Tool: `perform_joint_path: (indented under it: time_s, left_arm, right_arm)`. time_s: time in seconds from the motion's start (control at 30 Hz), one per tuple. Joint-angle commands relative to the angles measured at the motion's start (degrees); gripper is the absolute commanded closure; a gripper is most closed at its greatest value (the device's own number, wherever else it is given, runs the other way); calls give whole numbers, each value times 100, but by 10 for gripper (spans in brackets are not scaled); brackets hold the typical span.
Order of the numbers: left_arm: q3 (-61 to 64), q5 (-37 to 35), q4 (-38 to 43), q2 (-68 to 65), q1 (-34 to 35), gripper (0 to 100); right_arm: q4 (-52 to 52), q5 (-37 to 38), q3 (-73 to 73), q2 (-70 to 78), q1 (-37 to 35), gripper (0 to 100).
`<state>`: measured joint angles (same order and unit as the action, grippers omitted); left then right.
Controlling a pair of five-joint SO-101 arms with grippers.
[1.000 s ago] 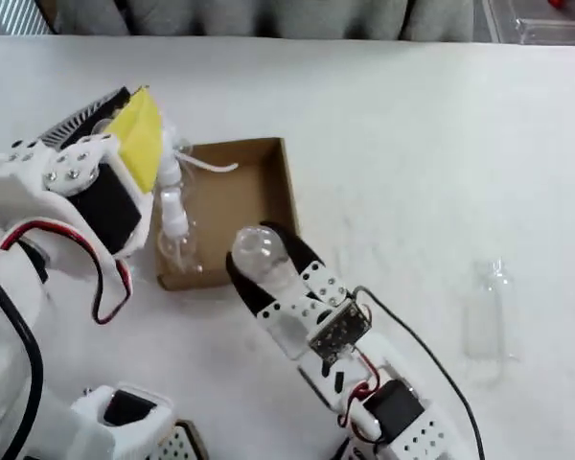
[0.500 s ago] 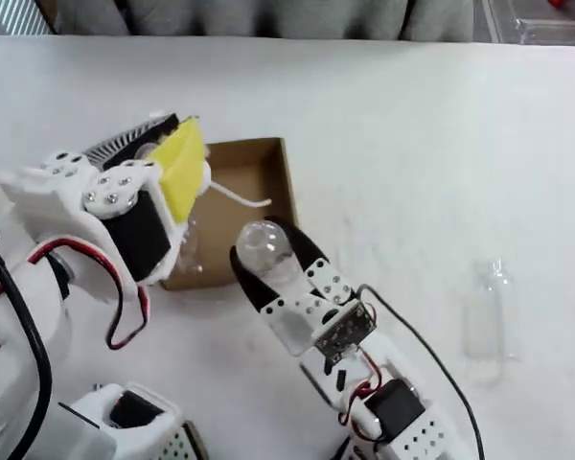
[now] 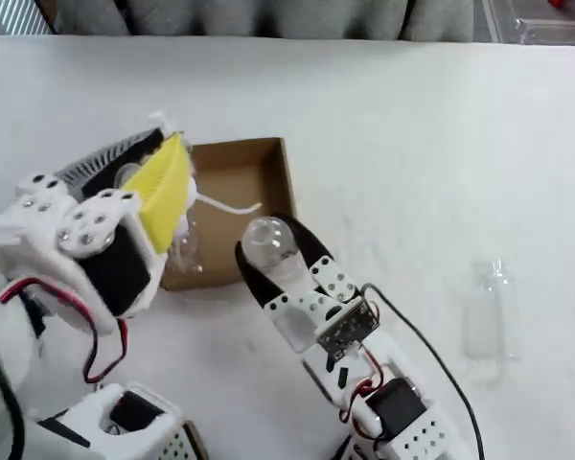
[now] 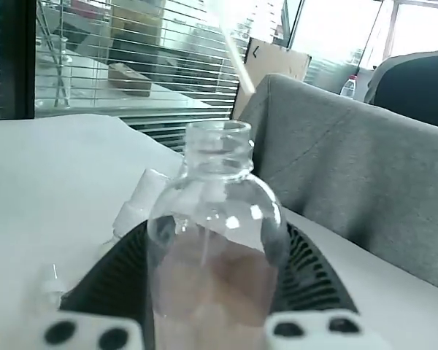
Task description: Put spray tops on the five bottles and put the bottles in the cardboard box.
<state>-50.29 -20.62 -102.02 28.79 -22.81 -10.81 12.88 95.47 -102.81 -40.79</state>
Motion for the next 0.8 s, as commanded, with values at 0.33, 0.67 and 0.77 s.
perform_joint_path:
  time_s: [0.33, 0.67, 0.77]
  left_arm:
    - [721, 26, 9, 699, -92, 972]
    - [747, -281, 26, 708, -101, 972]
    - [747, -290, 35, 699, -101, 972]
  right_arm:
    - [84, -9, 53, -31, 31, 984]
    - [75, -18, 62, -31, 40, 984]
    - [75, -26, 62, -31, 40, 984]
